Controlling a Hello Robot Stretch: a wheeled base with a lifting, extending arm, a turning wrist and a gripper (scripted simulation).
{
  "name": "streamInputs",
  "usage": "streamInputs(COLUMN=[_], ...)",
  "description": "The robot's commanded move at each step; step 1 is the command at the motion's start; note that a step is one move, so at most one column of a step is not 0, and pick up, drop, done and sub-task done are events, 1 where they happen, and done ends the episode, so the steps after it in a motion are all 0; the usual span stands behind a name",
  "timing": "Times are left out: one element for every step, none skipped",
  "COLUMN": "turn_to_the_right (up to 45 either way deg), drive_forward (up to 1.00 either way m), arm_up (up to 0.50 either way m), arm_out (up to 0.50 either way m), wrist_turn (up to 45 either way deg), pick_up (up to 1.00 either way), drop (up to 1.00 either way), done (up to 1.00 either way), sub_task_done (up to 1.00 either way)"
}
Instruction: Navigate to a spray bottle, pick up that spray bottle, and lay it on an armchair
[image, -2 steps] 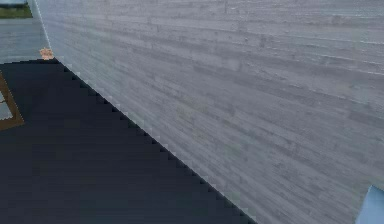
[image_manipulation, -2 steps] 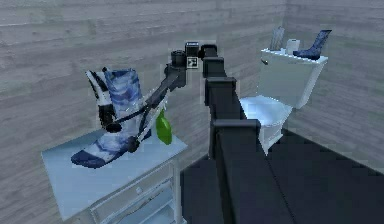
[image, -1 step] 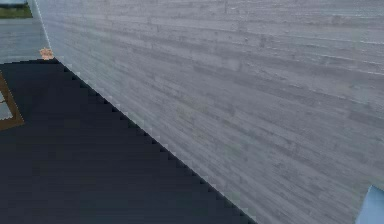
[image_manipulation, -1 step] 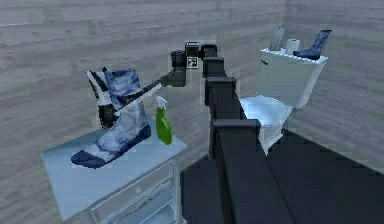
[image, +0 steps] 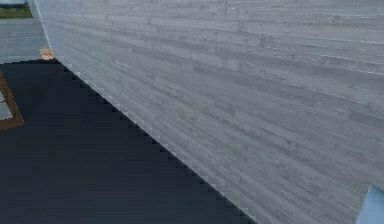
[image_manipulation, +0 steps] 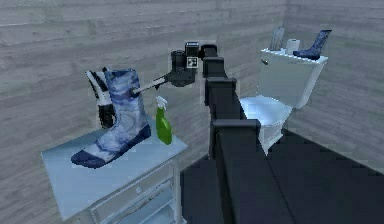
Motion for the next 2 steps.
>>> streamInputs(turn_to_the_right=[0.0,0.0], drive_forward=[0.00,0.00], arm_up=[0.00,-0.30], arm_out=[0.00,0.00], wrist_turn=[21.0,0.0], pick_up=[0.00,0.00], drop=[0.00,0.00], done=[0.00,0.00], sub_task_done=[0.00,0.00])
